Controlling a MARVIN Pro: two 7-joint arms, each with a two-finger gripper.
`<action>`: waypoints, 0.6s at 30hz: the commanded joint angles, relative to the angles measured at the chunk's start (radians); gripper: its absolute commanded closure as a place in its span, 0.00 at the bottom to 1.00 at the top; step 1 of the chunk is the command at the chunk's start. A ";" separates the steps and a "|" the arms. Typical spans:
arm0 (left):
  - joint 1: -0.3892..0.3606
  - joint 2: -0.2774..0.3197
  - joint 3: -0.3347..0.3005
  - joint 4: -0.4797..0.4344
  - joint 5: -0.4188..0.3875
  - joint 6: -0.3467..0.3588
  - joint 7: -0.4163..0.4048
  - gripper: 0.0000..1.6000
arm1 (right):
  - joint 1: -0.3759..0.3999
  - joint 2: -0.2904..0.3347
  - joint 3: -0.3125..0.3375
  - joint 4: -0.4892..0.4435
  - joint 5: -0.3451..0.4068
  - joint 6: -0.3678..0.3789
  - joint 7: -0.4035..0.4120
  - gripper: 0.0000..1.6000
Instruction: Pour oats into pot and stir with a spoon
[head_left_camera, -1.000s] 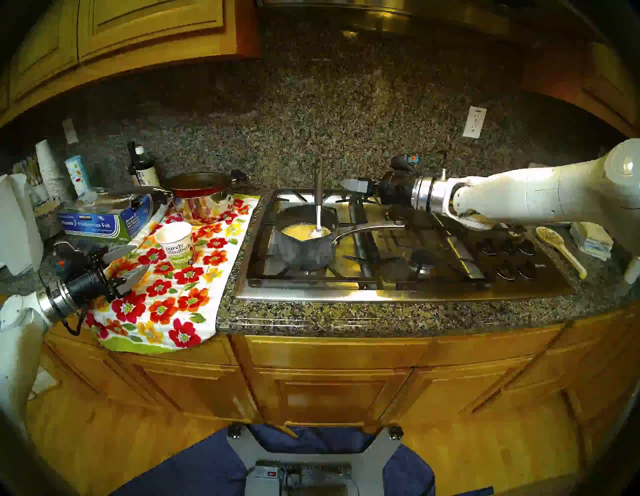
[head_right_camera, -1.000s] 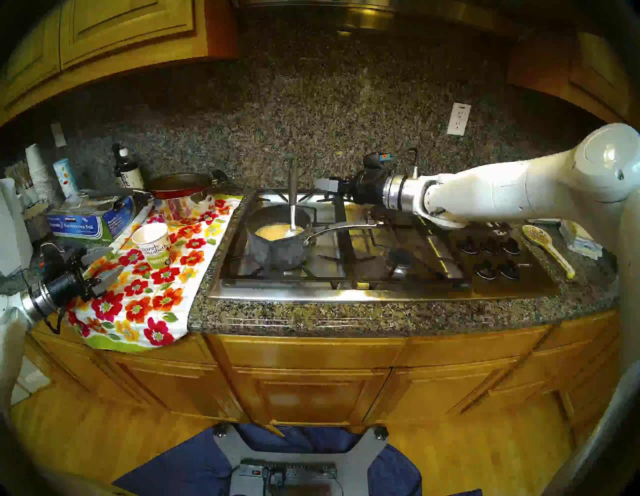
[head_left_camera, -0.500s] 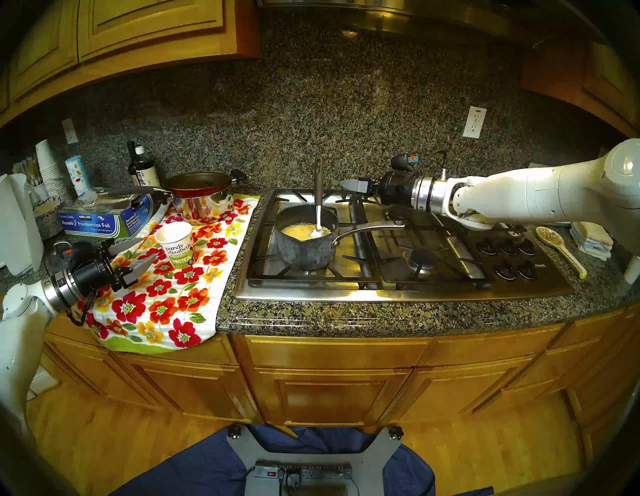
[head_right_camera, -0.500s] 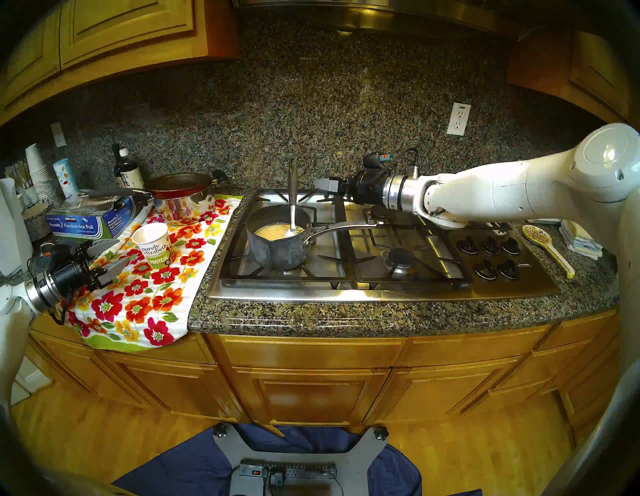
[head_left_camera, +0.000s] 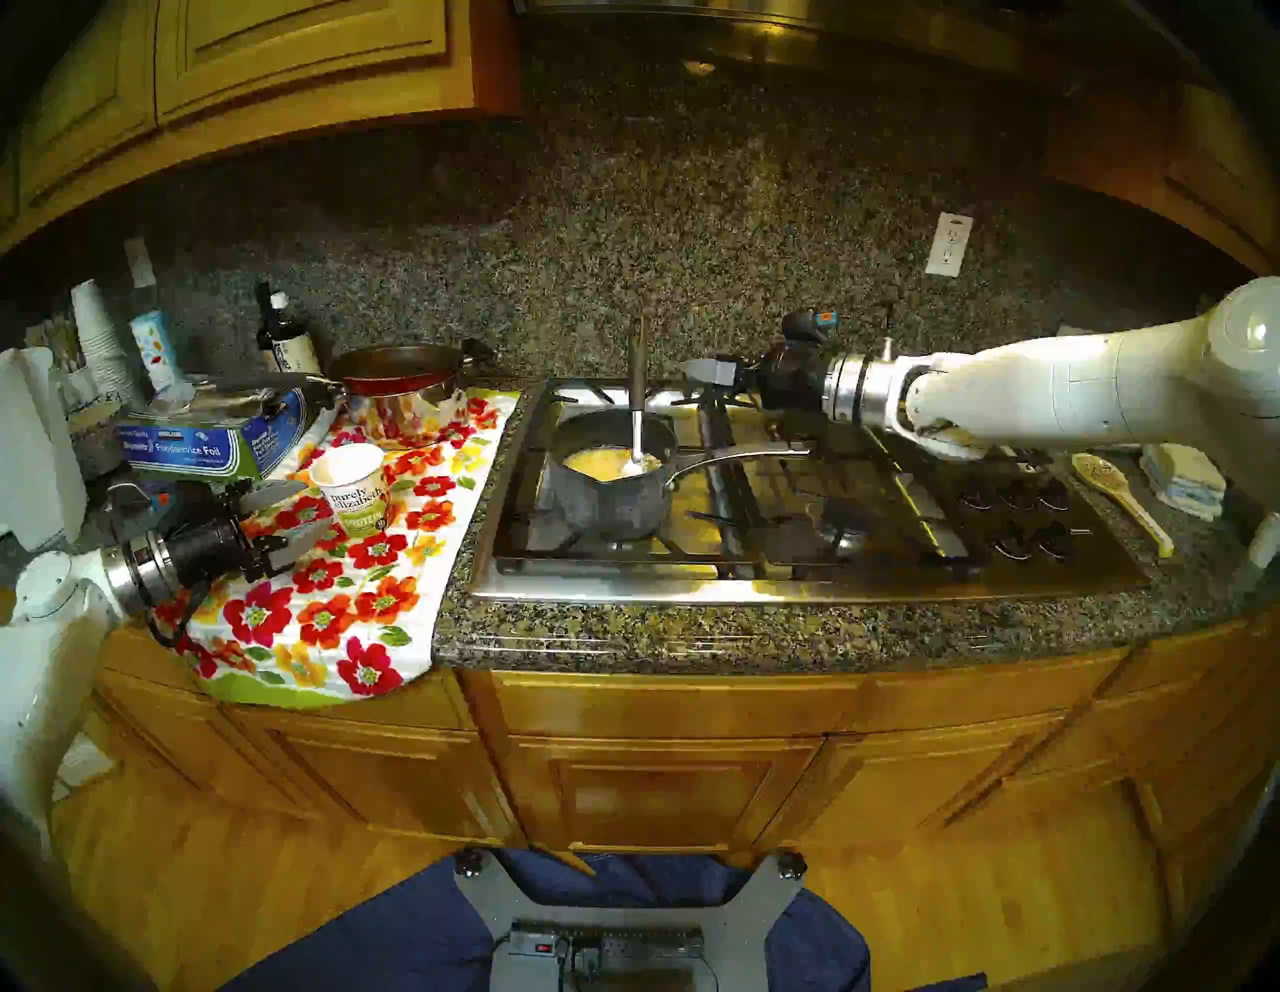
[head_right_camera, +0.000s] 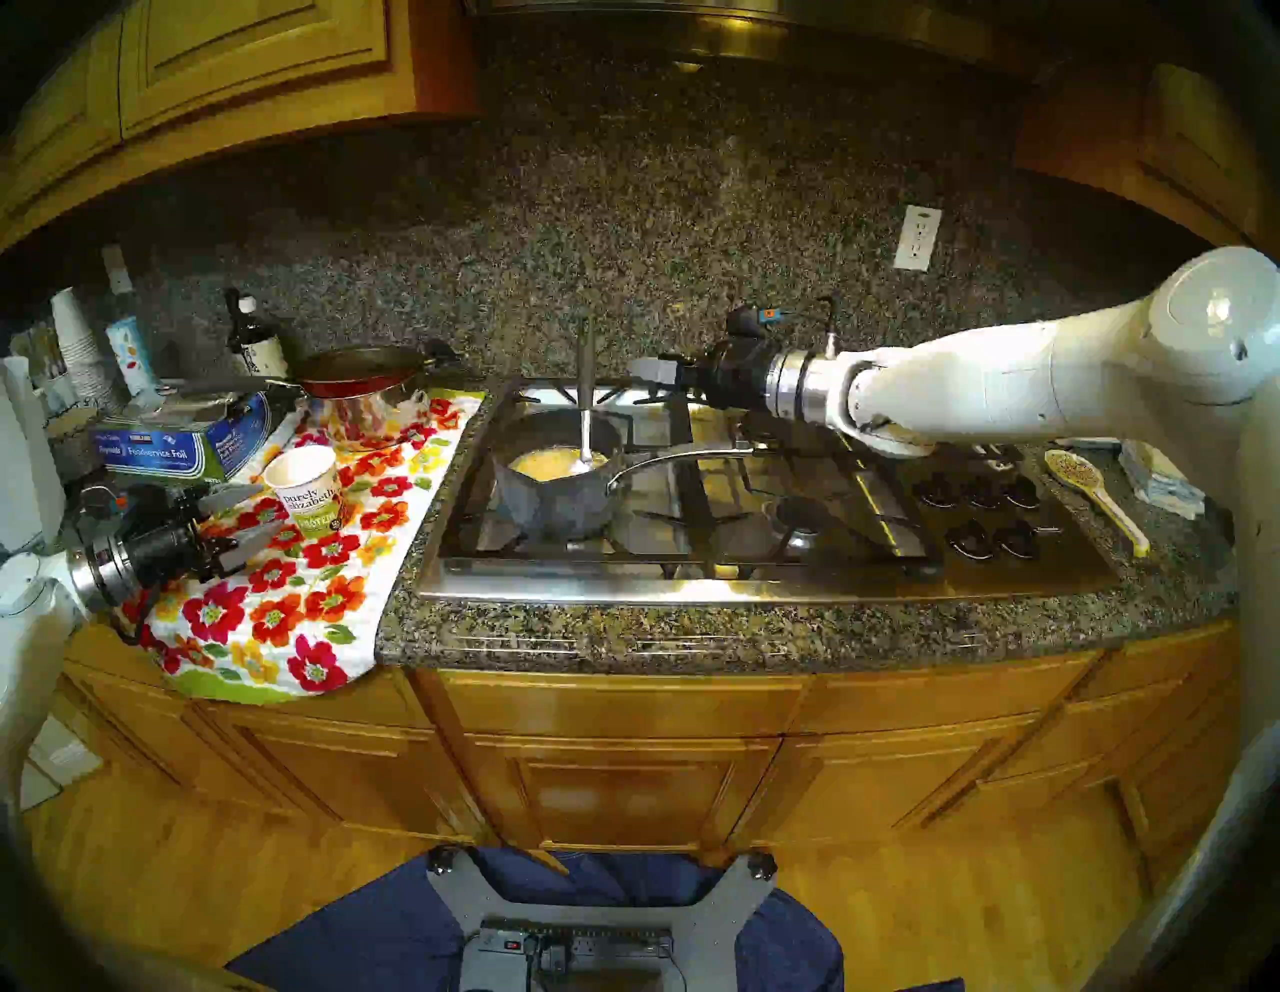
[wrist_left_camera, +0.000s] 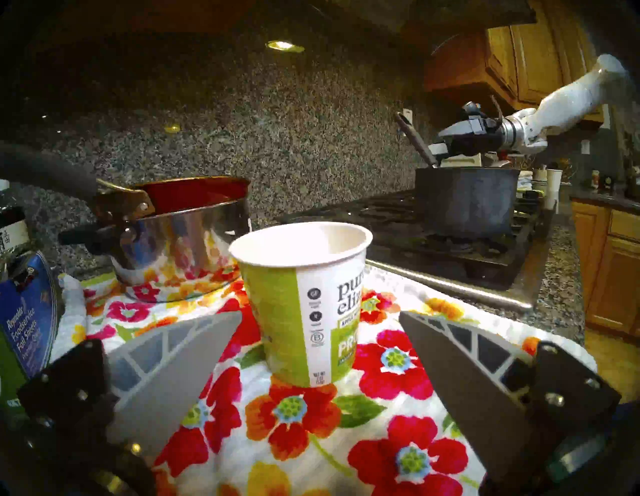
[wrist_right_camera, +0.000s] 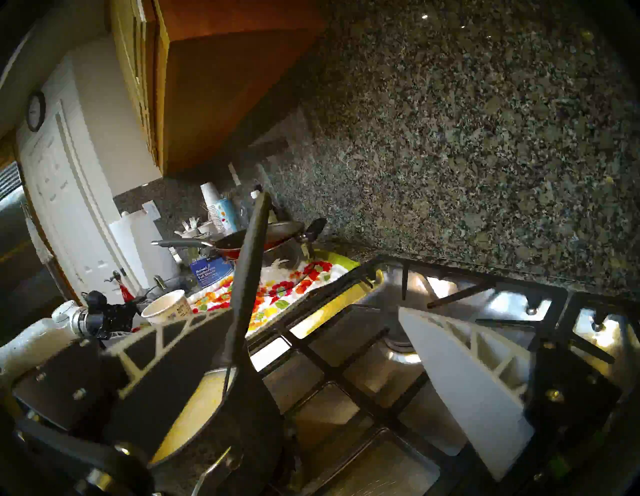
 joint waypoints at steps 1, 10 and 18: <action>-0.058 0.013 -0.004 -0.009 -0.007 -0.010 0.000 0.00 | 0.037 -0.001 0.018 0.009 0.005 -0.003 0.001 0.00; -0.089 0.005 0.026 0.004 0.002 -0.022 0.004 0.00 | 0.037 -0.001 0.018 0.009 0.005 -0.003 0.001 0.00; -0.123 -0.001 0.061 0.021 0.014 -0.035 0.010 0.00 | 0.037 -0.001 0.018 0.009 0.005 -0.003 0.001 0.00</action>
